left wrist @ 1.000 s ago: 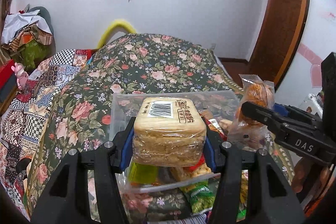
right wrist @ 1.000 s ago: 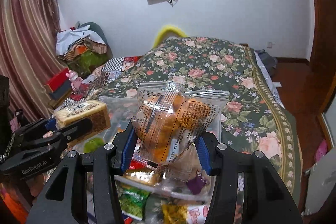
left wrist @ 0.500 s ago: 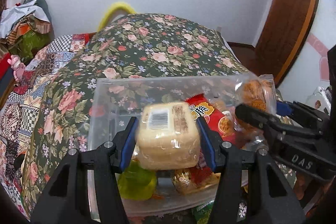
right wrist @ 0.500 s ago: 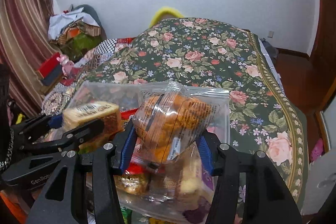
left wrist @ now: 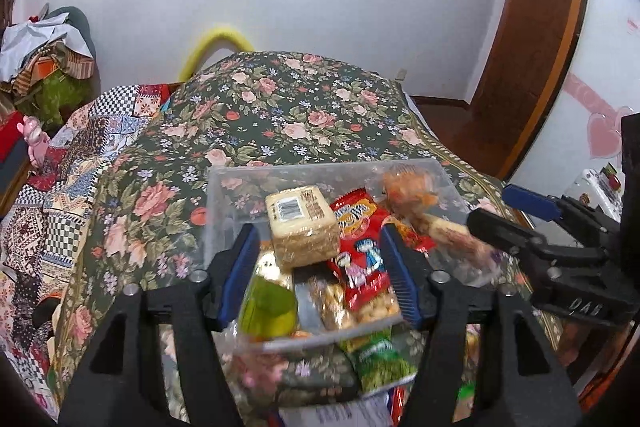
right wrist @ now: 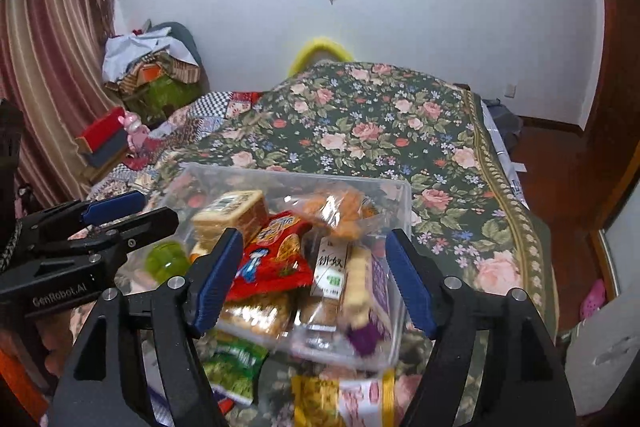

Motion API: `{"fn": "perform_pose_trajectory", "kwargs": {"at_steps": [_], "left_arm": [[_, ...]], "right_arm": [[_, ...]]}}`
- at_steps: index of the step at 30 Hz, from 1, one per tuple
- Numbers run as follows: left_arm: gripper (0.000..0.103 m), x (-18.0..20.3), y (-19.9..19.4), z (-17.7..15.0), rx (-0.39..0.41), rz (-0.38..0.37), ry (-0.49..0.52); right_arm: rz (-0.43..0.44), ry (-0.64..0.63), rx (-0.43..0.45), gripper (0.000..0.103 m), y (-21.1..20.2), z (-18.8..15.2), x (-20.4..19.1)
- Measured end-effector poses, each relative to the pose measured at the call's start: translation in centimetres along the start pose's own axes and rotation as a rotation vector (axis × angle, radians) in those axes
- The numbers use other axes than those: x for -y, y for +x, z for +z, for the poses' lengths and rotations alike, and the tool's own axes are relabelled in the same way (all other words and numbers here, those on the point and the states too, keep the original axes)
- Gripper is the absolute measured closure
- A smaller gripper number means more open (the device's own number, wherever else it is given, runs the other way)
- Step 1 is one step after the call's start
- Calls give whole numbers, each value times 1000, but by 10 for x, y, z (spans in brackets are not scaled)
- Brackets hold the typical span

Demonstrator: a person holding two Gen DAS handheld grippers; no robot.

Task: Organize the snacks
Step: 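Grasp the blue-white snack bag with the left tool while the right grasps a wrapped pastry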

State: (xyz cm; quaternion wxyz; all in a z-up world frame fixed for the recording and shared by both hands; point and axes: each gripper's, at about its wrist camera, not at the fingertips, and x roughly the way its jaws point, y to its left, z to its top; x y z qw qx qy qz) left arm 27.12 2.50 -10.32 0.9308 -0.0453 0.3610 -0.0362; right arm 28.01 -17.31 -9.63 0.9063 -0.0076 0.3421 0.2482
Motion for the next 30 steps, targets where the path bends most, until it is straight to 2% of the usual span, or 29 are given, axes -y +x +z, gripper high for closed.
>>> {"fn": "perform_pose_trajectory", "kwargs": {"at_steps": [5,9,16,17,20,30], "left_arm": [[29,0,-21,-21,-16,9,35],[21,-3,-31,-44,-51,5,29],[20,-7,-41,-88,-125,-3,23],[19,-8,-43,-93,-129,-4,20],[11,-9,-47,-108,-144,-18,4],[9,4,-38,-142,-223,-7,49]], "right_arm": [[12,5,10,32,-25,-16,-1],[10,11,-16,32,-36,-37,-3],[44,53,-114,31,-37,-80,-12],[47,54,-125,30,-37,-85,-15],[50,67,-174,13,-32,-106,-24],[86,137,-288,14,-12,-149,-37]]}}
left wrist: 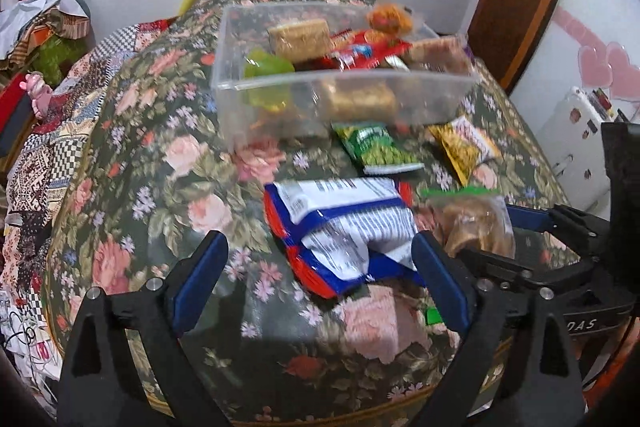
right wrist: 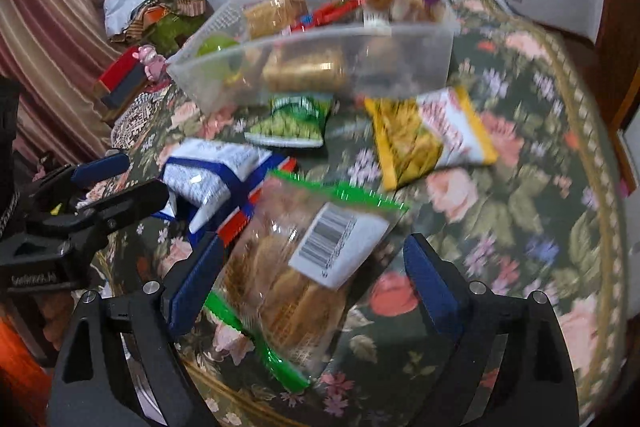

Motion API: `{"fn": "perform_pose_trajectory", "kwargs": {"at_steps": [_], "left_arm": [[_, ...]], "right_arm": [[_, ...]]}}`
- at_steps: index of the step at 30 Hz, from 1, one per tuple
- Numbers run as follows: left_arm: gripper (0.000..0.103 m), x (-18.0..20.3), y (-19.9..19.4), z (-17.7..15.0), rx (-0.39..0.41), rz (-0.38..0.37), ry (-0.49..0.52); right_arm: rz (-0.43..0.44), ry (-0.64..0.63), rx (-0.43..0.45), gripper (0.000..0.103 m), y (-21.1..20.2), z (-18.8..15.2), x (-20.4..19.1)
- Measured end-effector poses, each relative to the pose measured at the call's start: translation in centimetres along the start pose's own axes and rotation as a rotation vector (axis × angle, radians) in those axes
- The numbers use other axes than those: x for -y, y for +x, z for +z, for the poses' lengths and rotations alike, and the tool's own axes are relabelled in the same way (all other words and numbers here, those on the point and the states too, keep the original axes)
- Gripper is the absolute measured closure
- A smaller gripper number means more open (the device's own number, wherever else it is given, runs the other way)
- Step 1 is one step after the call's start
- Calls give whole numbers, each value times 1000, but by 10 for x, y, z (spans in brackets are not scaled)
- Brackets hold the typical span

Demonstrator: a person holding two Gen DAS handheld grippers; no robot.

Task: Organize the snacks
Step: 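Grasp the blue-white snack bag with the left tool while the right grasps a wrapped pastry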

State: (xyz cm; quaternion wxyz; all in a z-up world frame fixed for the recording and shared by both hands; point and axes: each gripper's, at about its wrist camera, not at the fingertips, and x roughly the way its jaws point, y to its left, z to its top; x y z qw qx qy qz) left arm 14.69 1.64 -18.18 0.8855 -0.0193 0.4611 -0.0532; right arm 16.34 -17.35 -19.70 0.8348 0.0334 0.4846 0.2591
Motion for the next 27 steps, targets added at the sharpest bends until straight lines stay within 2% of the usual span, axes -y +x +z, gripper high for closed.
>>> {"fn": "perform_pose_trajectory", "kwargs": {"at_steps": [1,3,5,11,16,19,21,27], "left_arm": [[9,2,2,0,-6,-1,7],[9,5,5,0,-3,1,11],[9,8,9,2,5,2,9],[5,10,31,10,-20,-10,-24],[5,11,60,11,-86,-3,-51],[7,12,62,9,-35,10,-58],[29,12,58,8,-16,-10,-56],[32,7,43,8,11,-9,-50]], "right_arm": [[9,8,-5,15,3,-2,2],[17,7,13,31,2,-5,2],[22,7,25,42,0,-6,5],[9,5,59,55,-6,-5,17],[23,16,79,60,-8,-4,22],[25,9,91,63,-11,-5,18],[22,7,97,63,-14,-2,17],[40,2,137,64,-26,5,14]]}}
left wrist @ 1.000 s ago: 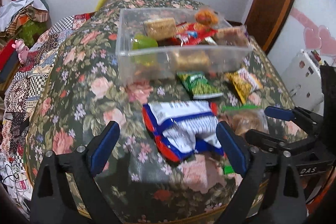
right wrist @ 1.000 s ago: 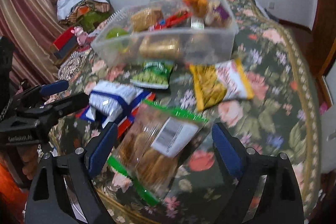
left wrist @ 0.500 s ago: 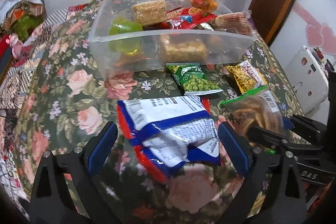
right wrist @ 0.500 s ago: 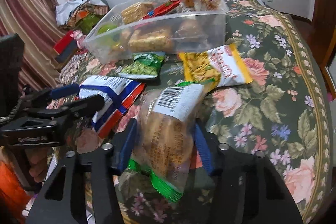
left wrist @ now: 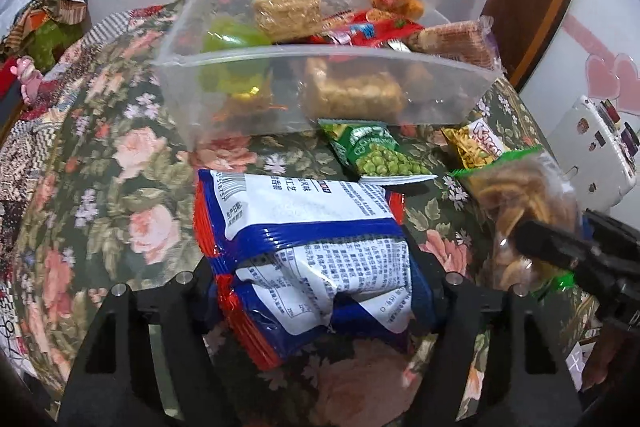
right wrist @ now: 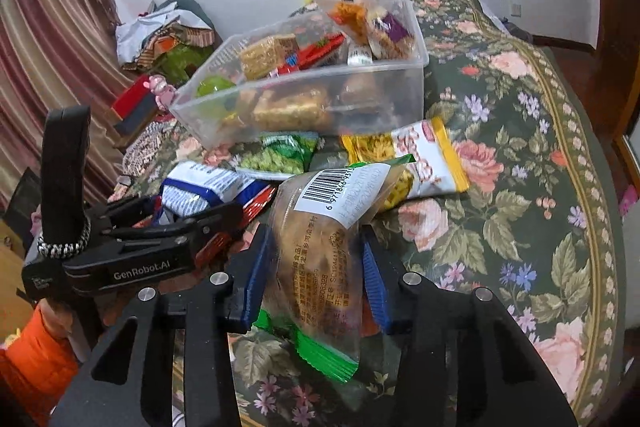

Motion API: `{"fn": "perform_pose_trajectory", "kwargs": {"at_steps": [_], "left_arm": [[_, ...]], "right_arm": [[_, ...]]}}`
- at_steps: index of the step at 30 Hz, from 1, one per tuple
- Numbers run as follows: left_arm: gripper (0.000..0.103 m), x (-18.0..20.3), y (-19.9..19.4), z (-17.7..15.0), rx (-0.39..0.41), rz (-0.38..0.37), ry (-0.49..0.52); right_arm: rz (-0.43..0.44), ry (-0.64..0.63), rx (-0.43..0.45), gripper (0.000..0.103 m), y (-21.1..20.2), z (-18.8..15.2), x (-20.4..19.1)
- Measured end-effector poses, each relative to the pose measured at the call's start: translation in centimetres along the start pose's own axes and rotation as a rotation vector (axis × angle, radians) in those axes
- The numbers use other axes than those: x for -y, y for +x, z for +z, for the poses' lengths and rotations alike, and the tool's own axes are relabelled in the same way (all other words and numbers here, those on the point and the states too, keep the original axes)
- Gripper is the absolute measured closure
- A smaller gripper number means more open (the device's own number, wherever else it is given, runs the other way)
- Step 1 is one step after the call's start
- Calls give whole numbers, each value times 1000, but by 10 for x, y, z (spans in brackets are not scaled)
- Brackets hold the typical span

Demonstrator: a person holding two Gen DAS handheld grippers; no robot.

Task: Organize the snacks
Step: 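Grasp the blue-white snack bag with the left tool while the right grasps a wrapped pastry, then drop the blue-white bag into the box while the right tool drops the pastry in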

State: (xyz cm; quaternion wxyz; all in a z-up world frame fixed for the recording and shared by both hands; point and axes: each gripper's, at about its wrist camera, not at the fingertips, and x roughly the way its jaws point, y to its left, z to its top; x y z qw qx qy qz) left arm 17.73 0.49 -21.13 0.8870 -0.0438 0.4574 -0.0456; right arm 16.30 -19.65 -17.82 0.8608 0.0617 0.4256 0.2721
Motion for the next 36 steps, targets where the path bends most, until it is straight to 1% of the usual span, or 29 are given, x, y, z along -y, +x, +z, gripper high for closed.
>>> {"fn": "perform_pose_trajectory", "kwargs": {"at_steps": [6,10,17,23,26,28,31,36], "left_arm": [[32,-9,-35,11,79,3,-11],[32,-14,-56,26,131,3,-18],[31,-23,-73,58,200,24,-19],[31,-30,-69,86,220,24,-25],[31,-35,-57,99,197,5,-26],[31,-36,-49,105,180,-3,-19],[31,-36,-37,113,170,10,-9],[31,-37,-28,128,182,6,-6]], "right_arm": [[7,-6,58,64,-12,16,-4],[14,-20,106,64,-18,32,-10],[16,-56,178,64,-22,62,-17],[15,-85,211,64,-14,87,-22],[20,-99,214,64,-6,96,-25],[25,-108,203,63,2,102,-26],[36,-118,179,63,15,112,-26],[31,-144,136,64,37,129,-27]]}}
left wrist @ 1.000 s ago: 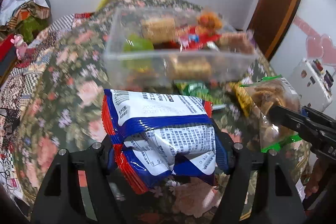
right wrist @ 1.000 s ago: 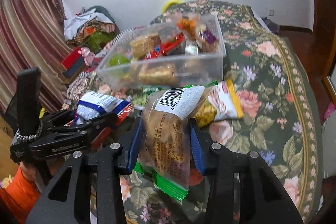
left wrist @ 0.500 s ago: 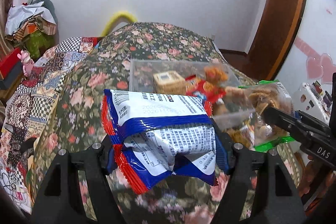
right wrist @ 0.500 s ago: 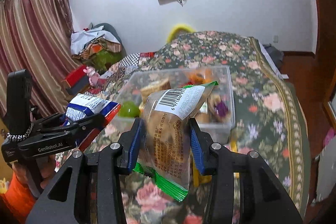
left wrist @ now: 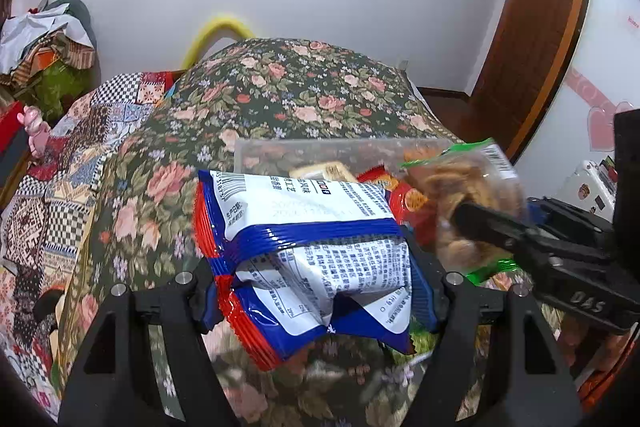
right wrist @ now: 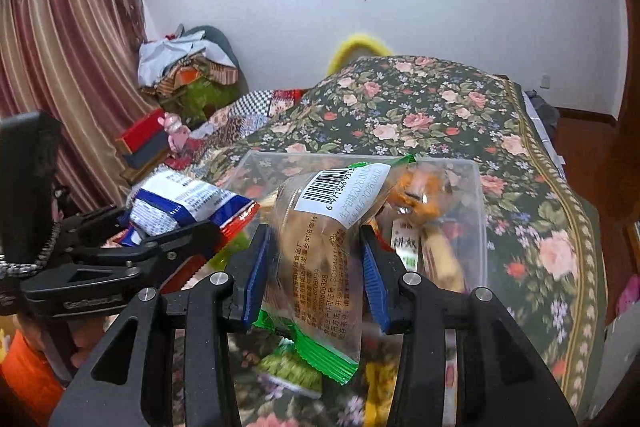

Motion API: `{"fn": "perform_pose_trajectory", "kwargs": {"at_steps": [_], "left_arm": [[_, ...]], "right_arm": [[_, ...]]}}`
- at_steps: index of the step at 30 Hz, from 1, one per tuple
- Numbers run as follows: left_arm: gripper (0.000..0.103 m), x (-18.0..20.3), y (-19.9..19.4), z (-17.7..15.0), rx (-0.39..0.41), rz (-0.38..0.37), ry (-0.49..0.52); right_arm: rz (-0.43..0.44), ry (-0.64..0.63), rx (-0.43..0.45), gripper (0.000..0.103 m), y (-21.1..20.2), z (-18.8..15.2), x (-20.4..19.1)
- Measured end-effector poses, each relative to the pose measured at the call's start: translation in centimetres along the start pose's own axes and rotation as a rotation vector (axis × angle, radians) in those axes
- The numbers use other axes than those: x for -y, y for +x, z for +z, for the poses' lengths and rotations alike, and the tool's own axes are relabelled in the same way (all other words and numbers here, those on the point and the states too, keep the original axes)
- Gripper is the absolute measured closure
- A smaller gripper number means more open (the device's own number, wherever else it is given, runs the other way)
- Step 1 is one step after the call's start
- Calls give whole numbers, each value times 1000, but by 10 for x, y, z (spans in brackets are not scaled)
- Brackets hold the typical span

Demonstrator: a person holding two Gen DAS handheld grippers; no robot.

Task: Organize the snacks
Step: 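Drop the blue-white bag into the box while the right tool drops the pastry in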

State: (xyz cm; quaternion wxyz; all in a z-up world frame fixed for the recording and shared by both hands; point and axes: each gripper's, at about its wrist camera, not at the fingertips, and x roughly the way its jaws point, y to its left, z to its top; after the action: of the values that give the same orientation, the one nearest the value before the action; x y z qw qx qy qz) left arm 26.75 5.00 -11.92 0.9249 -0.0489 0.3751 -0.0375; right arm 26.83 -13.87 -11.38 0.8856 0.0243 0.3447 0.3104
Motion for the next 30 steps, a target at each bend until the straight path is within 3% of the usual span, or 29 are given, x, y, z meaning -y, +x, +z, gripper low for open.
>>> {"fn": "perform_pose_trajectory", "kwargs": {"at_steps": [15,23,25,27,30], "left_arm": [[31,-9,64,24,-62,52,-41],[23,-9,62,15,-66,22,-13],[21,-9,58,14,-69,8,-10],[16,-7,50,12,-55,6,-4],[14,-2,35,10,-27,25,28]], "right_arm": [[-39,-94,-123,63,43,30,2],[-52,-91,-159,63,48,26,7],[-57,-90,-154,59,44,27,7],[-68,-87,-134,48,35,26,7],[-79,-90,-102,44,20,24,6]]}}
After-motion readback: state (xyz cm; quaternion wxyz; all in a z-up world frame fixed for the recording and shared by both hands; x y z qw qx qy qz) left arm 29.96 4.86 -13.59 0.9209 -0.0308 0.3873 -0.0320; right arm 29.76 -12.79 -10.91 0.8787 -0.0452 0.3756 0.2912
